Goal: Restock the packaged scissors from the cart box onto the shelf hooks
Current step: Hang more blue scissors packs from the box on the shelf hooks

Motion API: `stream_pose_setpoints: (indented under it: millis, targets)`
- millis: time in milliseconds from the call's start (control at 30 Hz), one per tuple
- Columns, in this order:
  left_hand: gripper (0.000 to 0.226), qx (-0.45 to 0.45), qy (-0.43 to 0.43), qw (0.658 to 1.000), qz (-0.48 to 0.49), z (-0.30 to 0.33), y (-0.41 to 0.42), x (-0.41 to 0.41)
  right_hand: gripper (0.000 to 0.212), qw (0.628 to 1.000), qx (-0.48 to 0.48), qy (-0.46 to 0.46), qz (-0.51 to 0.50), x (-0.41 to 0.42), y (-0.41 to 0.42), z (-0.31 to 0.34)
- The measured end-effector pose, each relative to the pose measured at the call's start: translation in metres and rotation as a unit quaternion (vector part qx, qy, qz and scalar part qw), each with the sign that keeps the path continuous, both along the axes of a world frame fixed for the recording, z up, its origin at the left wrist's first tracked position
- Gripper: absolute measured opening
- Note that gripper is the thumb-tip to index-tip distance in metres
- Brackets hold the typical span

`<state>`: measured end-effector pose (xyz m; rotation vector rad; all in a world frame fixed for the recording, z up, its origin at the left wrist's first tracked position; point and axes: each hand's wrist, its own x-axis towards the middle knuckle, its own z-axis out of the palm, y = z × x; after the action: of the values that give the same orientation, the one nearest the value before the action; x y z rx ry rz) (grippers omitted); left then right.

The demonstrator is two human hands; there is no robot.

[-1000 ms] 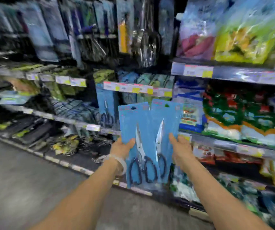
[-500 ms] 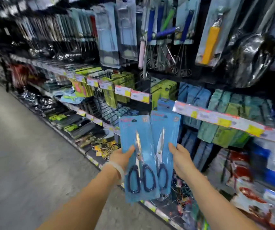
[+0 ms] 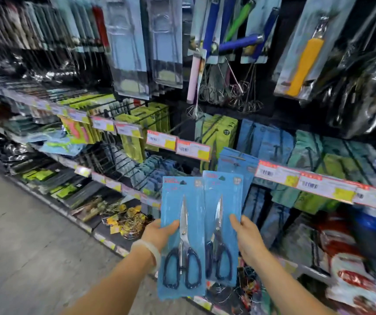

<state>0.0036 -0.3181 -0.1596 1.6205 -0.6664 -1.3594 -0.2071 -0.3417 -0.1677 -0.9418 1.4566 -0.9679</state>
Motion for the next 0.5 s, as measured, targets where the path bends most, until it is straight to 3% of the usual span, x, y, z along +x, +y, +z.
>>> stream_pose_setpoints:
  millis: [167, 267, 367, 500]
  targets:
    - [0.028, 0.015, -0.005, 0.994, -0.106, -0.002, -0.037, 0.017, 0.043, 0.996, -0.016, 0.034, -0.08, -0.001, -0.011, -0.003]
    - [0.025, 0.014, -0.025, 0.986, -0.163, 0.001, -0.059, 0.025, 0.036, 0.993, -0.019, 0.038, -0.11, 0.003, -0.018, 0.009]
    - [0.031, 0.016, 0.005, 0.981, -0.195, -0.002, -0.073, 0.028, 0.052, 0.99, -0.025, 0.058, -0.127, 0.004, -0.029, 0.007]
    - [0.033, 0.022, 0.0, 0.977, -0.214, -0.008, -0.083, 0.035, 0.039, 0.984, 0.0, 0.096, -0.153, 0.011, -0.036, -0.001]
